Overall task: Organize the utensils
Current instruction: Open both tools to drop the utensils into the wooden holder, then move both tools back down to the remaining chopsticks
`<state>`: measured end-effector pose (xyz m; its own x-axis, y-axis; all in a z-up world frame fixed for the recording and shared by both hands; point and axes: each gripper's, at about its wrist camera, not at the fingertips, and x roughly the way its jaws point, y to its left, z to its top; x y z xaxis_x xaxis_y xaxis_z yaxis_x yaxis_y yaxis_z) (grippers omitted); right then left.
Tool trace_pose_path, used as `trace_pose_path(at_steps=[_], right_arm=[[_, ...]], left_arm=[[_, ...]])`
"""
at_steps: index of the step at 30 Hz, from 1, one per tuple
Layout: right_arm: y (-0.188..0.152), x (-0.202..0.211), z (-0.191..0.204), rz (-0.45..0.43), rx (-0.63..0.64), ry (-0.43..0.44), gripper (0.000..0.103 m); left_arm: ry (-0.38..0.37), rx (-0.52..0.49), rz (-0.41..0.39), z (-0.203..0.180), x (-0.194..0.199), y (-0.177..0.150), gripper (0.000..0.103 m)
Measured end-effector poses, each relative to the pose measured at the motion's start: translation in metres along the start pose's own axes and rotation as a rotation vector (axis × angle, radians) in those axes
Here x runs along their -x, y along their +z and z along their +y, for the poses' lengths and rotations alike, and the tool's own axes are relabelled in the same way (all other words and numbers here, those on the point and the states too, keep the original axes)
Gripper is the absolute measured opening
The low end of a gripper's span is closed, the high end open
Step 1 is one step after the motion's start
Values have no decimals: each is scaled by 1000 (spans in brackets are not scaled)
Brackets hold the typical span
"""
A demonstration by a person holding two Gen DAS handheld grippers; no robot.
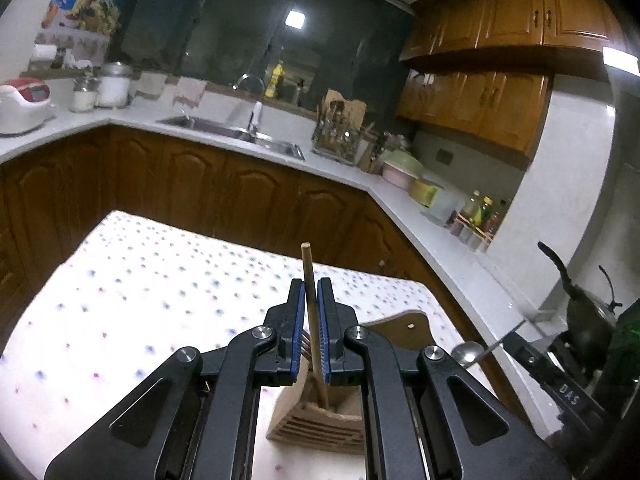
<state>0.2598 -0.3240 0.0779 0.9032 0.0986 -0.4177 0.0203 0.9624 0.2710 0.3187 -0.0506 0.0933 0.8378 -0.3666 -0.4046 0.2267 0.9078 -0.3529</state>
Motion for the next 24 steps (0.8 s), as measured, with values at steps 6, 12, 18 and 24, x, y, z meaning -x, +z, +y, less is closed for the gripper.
trace_pose_path(at_steps=[6,12,18,24], right_arm=[[1,7,-5,2,-33,27,41],[0,40,-9,-61,-73,69,96],[-17,69,-9,-69,-91,89,99],[-45,97,-9,-46,-98,109,99]], left_arm=[[-20,7,2,1,18,1,46],[-6,69,-23,19,53,-12,92],[36,106,2,37,86,-41,92],[77,111,34,46,115,-68,92]])
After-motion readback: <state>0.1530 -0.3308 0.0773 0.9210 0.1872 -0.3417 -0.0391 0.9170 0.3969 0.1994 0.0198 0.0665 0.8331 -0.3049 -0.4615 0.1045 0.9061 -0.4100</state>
